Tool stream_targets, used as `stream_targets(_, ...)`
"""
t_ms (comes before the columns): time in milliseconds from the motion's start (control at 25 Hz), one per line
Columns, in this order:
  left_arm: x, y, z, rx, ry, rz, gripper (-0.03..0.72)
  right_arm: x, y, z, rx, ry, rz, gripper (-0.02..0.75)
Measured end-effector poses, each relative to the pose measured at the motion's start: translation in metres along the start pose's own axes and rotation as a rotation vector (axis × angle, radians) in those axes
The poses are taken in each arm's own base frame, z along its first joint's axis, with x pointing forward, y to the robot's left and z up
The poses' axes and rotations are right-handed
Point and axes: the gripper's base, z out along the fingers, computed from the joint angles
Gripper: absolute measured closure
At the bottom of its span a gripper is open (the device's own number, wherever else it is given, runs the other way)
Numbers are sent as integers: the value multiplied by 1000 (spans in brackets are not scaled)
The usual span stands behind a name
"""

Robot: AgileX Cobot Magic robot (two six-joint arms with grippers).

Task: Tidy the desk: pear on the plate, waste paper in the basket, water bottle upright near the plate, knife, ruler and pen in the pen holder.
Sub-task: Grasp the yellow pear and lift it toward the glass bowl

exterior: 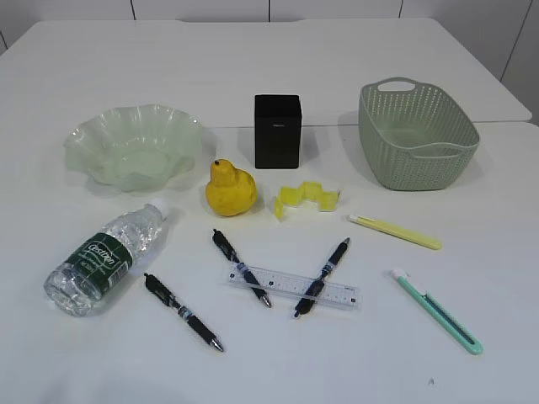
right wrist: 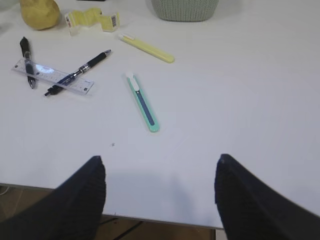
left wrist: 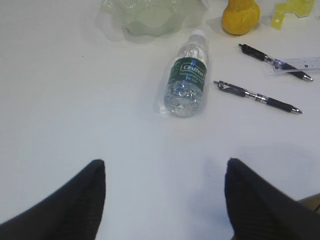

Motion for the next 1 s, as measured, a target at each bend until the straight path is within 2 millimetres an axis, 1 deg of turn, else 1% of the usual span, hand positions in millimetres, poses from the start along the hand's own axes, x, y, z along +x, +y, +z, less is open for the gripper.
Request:
stream_targets(200, -22, 3, 8, 20, -18, -32, 161, -24, -3, 10, 18, 91, -5, 230)
stream_targets(320, -37, 6, 13, 27, -31, -50, 161, -41, -7, 21, 48, 151, -20, 230)
stream_targets(480, -55, 11, 20, 27, -23, -63, 161, -56, -10, 41, 57, 218, -27, 230)
stream_targets(680, -80, 17, 28, 25, -11, -72, 161, -72, -13, 72, 67, 345, -36, 230)
stream_targets(800, -95, 21, 36, 29, 18, -78, 161, -83, -16, 88, 76, 402, -47, 230)
stream_targets(1000, -118, 25, 48, 51, 49, -100, 161, -108, -18, 111, 77, 458, -50, 230)
